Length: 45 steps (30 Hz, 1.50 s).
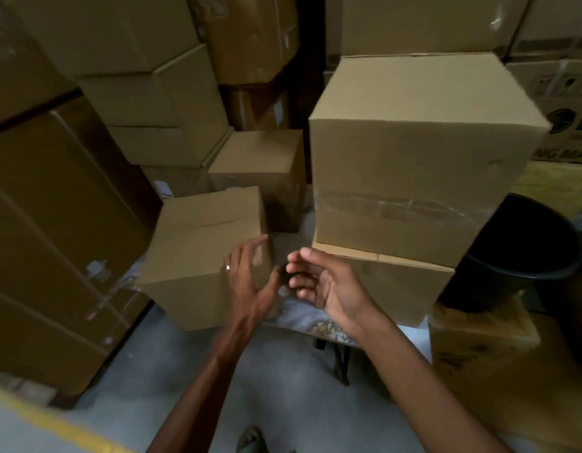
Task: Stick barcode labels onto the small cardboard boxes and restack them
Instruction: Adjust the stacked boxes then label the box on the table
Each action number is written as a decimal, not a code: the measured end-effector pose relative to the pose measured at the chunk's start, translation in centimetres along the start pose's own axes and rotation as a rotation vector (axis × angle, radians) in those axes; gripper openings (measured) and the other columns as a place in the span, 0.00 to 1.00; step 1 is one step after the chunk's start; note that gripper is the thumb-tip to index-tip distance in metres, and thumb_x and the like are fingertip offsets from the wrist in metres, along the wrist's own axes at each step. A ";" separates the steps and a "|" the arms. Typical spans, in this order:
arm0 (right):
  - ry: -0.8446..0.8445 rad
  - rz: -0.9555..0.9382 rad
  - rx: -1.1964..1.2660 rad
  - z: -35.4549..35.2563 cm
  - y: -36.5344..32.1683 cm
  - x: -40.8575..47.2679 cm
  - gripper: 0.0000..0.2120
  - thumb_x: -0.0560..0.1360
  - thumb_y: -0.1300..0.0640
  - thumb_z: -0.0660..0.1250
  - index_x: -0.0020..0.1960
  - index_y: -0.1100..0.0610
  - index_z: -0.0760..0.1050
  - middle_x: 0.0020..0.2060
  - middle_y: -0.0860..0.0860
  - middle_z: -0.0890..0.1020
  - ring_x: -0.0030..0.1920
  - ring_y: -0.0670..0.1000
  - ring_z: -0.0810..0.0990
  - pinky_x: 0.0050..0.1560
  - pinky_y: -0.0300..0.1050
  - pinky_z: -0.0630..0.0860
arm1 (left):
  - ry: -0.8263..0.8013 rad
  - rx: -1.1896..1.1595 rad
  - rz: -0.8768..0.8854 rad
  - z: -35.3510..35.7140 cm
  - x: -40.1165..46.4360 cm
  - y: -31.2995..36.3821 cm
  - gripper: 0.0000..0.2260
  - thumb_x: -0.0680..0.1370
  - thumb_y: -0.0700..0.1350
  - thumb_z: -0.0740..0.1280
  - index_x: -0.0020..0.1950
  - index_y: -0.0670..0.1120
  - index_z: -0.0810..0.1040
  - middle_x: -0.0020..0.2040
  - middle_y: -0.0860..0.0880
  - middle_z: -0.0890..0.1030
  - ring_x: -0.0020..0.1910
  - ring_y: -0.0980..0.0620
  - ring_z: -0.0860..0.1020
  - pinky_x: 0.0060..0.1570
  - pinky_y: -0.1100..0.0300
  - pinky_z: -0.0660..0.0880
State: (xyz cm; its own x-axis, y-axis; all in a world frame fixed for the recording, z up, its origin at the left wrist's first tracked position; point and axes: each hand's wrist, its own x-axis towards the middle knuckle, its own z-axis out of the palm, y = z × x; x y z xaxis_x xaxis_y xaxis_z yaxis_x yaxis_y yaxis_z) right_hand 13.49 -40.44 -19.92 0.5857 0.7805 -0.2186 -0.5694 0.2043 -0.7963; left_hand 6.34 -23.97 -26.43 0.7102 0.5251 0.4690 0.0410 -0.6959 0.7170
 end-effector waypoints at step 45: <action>0.599 -0.308 -1.581 10.5 8.7 12.8 0.41 0.71 0.26 0.63 0.78 0.44 0.60 0.77 0.56 0.55 0.72 0.63 0.64 0.65 0.59 0.70 | -0.160 0.563 -0.351 -12.2 2.9 -8.6 0.32 0.77 0.66 0.58 0.79 0.58 0.64 0.83 0.51 0.54 0.77 0.34 0.54 0.71 0.37 0.61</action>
State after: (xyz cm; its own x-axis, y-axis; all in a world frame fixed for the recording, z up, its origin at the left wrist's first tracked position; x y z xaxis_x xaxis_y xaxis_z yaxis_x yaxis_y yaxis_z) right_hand 9.94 -22.48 -23.71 0.8828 0.4393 0.1661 0.4587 -0.7304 -0.5061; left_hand -0.55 -10.47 -24.91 0.6816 0.7173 0.1444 0.6166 -0.6693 0.4145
